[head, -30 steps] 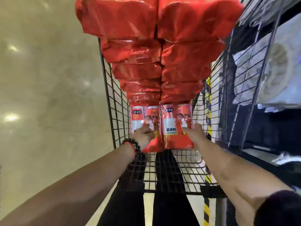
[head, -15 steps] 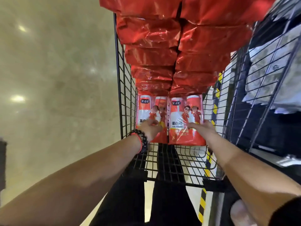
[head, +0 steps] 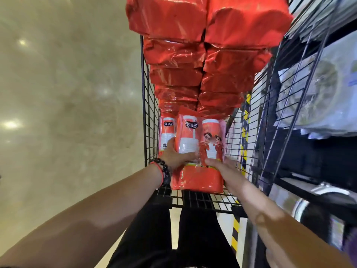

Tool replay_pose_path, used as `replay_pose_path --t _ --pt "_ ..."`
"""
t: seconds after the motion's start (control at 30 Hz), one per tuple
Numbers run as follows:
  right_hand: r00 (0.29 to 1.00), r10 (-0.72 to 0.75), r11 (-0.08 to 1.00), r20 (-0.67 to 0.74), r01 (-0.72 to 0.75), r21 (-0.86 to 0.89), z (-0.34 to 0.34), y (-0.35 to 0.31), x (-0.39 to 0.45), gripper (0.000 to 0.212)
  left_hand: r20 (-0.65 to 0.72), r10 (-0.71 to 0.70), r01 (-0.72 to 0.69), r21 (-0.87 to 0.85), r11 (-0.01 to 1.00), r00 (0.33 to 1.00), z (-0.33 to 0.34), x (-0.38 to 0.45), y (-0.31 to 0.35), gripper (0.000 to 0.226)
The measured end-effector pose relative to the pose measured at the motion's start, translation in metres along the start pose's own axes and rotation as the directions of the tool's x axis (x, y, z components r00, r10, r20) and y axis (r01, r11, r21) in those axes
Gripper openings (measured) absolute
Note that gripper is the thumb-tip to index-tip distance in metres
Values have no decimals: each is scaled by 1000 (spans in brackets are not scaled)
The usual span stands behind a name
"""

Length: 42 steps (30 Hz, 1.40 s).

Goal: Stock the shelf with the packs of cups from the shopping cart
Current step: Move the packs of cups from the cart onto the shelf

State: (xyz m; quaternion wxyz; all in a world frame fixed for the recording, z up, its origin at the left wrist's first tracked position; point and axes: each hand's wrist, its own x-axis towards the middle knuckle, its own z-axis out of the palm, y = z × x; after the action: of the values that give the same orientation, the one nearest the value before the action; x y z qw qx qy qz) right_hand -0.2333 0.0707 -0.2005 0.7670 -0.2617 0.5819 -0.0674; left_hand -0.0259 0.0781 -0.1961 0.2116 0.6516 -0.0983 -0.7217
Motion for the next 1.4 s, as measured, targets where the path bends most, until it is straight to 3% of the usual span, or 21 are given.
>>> replay_pose_path --t 0.13,0.23,0.37,0.5,0.6,0.7,0.87,0.97,1.07,1.13,1.27,1.4 --pt "999 -39 999 3 39 7 17 -17 -4 47 3 26 -26 53 998 1000 -15 -12 12 92" --pt "998 -52 999 39 51 3 20 -27 3 57 -97 156 -147 89 985 983 -27 -28 27 71" --pt "998 -52 987 44 44 154 16 -41 26 70 -105 330 -326 57 944 938 -49 -55 44 55" --pt "982 78 963 -169 -30 267 19 -42 57 39 -203 374 -378 23 926 905 -71 -70 55 68" --pt "948 173 980 -266 -139 140 25 -38 74 20 -178 399 -405 3 914 900 -93 -77 61 62" --pt "937 152 985 -313 -171 -34 30 -34 90 11 -176 406 -414 -12 910 897 -114 -81 65 66" --pt "940 112 927 -322 -216 -308 34 -22 129 19 -197 417 -427 -8 904 887 -135 -79 57 65" --pt "938 119 888 -325 -247 -388 38 -19 156 25 -184 440 -449 -3 894 879 -142 -76 55 61" --pt "936 149 890 -318 -267 -370 39 -13 175 62 -177 457 -460 28 888 872 -146 -71 53 56" --pt "931 166 912 -327 -271 -309 40 -7 182 73 -179 461 -464 29 886 869 -148 -68 52 57" --pt "936 207 940 -285 -272 -208 43 8 199 71 -169 468 -469 36 882 868 -153 -63 51 63" --pt "952 205 954 -228 -247 -172 50 15 202 54 -175 466 -466 45 884 867 -159 -60 52 68"
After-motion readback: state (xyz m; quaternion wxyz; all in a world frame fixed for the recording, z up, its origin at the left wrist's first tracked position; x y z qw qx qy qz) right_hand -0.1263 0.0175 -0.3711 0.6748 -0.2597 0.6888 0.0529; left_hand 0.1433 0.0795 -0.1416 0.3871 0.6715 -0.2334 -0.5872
